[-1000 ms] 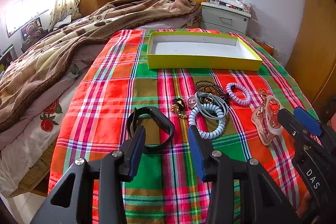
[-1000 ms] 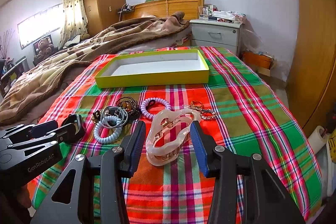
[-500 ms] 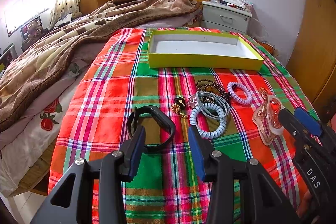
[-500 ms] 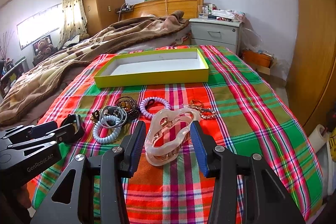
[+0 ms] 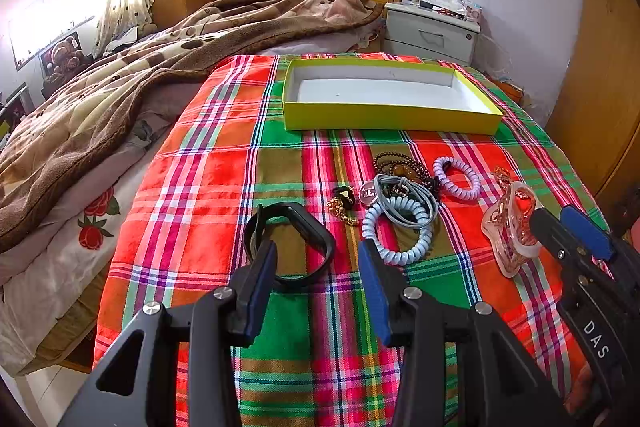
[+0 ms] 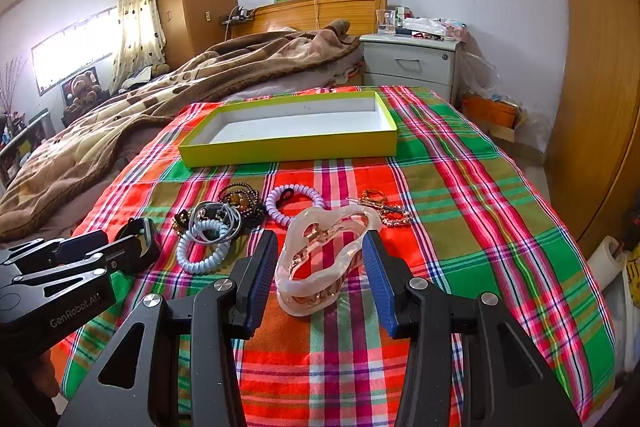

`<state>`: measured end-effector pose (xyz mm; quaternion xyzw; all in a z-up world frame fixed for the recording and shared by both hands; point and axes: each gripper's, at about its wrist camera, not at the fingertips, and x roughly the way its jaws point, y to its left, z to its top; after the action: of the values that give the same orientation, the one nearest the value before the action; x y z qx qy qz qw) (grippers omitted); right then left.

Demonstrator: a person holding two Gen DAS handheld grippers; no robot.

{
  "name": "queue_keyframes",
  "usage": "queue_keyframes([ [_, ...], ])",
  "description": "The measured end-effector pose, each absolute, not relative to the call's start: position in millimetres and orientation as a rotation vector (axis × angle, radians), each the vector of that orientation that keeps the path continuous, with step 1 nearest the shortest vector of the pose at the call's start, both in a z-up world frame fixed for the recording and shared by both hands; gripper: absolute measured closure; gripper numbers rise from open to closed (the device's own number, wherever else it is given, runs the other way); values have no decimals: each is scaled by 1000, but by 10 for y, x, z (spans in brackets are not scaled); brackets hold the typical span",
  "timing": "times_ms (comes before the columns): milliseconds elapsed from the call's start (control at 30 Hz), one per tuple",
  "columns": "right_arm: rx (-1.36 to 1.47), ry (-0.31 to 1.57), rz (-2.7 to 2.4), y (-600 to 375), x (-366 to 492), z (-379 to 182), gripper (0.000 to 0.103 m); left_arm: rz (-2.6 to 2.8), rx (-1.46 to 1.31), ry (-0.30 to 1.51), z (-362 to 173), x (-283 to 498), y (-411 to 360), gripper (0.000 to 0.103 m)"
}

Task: Organize jewelry
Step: 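Position the right gripper around the clear pink hair claw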

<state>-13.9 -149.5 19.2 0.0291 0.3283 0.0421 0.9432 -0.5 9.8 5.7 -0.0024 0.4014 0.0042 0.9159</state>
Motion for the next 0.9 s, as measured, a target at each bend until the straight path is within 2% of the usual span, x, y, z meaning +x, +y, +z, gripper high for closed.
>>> queue_keyframes([
  [900,65,667,75,-1523,-120,204,58,14,-6,814,62,-4,113,59],
])
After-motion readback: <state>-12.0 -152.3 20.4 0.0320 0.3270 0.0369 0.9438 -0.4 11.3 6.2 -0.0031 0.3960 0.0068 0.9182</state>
